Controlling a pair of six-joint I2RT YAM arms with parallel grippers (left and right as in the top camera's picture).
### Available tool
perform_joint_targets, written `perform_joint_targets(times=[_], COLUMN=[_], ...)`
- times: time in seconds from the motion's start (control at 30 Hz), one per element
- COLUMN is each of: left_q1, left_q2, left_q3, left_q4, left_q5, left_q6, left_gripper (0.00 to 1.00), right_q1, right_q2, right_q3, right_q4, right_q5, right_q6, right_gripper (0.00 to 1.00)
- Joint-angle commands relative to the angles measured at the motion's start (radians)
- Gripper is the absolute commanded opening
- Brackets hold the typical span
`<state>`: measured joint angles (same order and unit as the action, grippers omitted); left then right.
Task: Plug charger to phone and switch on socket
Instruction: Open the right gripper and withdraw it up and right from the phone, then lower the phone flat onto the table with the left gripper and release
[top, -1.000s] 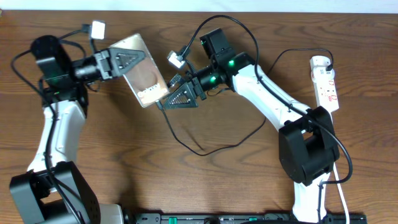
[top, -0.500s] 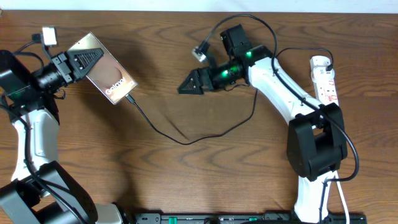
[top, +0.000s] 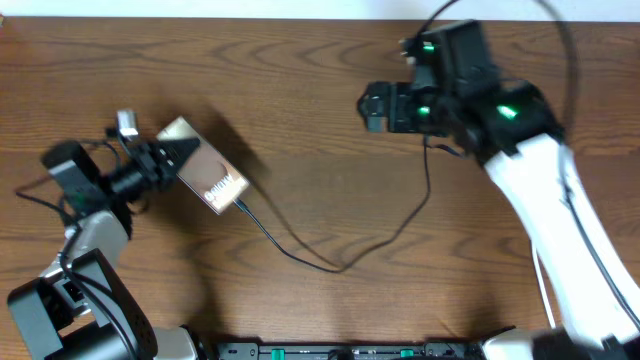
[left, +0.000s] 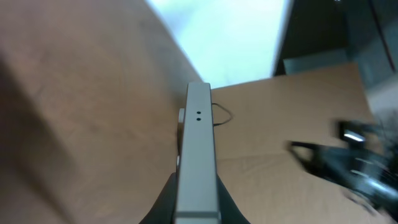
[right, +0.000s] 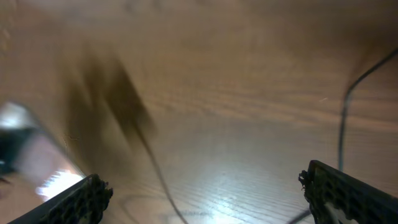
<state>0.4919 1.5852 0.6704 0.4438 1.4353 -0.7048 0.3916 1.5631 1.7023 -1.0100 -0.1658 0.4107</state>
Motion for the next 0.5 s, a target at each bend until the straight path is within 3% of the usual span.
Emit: perform_joint_targets(times=[0.0,0.23,0.47], left_q1=[-0.023,-0.048,-0.053], left_q2=[-0.004,-0.004,-0.004], left_q3=[-0.094,-0.16,-0.16], left_q4=[0.006,-0.198,-0.384], left_q5=[-0.131,-0.402,-0.624], left_q6=[0.071,0.204,0.204], left_gripper=[0.07,0.07,0.07], right_q1=[0.003,0.003,0.003], right_q2=[-0.087,-0.148,-0.136], right_q3=[0.011,0.011,0.01], right_q4=[-0.034,-0.127,-0.174], right_q5=[0.13,0.169,0.184], right_q6=[0.03,0.029,0.03], right_gripper=[0.99,0.99,0.99])
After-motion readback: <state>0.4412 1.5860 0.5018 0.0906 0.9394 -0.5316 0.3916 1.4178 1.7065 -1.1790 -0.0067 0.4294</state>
